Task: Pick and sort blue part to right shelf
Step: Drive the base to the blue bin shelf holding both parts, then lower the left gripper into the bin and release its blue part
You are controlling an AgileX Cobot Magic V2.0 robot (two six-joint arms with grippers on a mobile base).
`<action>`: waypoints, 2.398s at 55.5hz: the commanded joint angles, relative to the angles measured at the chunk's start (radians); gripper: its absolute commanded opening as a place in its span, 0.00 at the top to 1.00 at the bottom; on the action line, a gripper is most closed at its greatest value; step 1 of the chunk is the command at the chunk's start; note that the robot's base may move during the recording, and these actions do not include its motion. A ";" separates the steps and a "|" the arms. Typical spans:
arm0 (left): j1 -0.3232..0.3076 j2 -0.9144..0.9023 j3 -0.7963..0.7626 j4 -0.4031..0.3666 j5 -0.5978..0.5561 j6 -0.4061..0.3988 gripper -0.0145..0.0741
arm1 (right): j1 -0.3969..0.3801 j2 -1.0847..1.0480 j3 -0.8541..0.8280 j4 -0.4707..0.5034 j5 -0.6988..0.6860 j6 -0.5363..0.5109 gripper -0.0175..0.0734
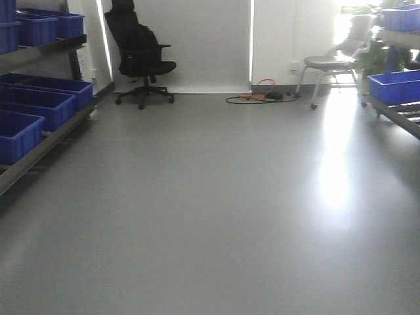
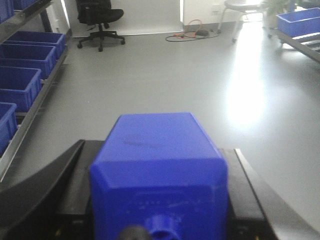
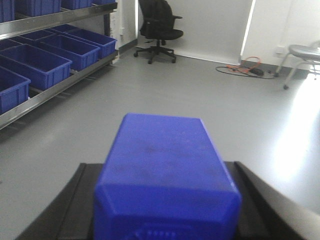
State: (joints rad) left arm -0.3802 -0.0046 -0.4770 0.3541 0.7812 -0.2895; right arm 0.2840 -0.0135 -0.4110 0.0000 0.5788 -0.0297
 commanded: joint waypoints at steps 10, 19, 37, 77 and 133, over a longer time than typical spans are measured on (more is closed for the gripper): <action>0.000 -0.012 -0.025 0.016 -0.092 -0.010 0.46 | -0.002 -0.007 -0.028 -0.008 -0.098 0.000 0.62; 0.000 -0.012 -0.025 0.016 -0.092 -0.010 0.46 | -0.002 -0.007 -0.028 -0.008 -0.098 0.000 0.62; 0.000 -0.012 -0.025 0.016 -0.092 -0.010 0.46 | -0.002 -0.007 -0.028 -0.008 -0.098 0.000 0.62; 0.000 -0.012 -0.025 0.016 -0.092 -0.010 0.46 | -0.002 -0.007 -0.028 -0.008 -0.098 0.000 0.62; 0.000 -0.012 -0.025 0.016 -0.092 -0.010 0.46 | -0.002 -0.007 -0.028 -0.008 -0.098 0.000 0.62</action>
State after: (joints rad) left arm -0.3802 -0.0046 -0.4770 0.3541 0.7793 -0.2895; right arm 0.2840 -0.0135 -0.4110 0.0000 0.5788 -0.0297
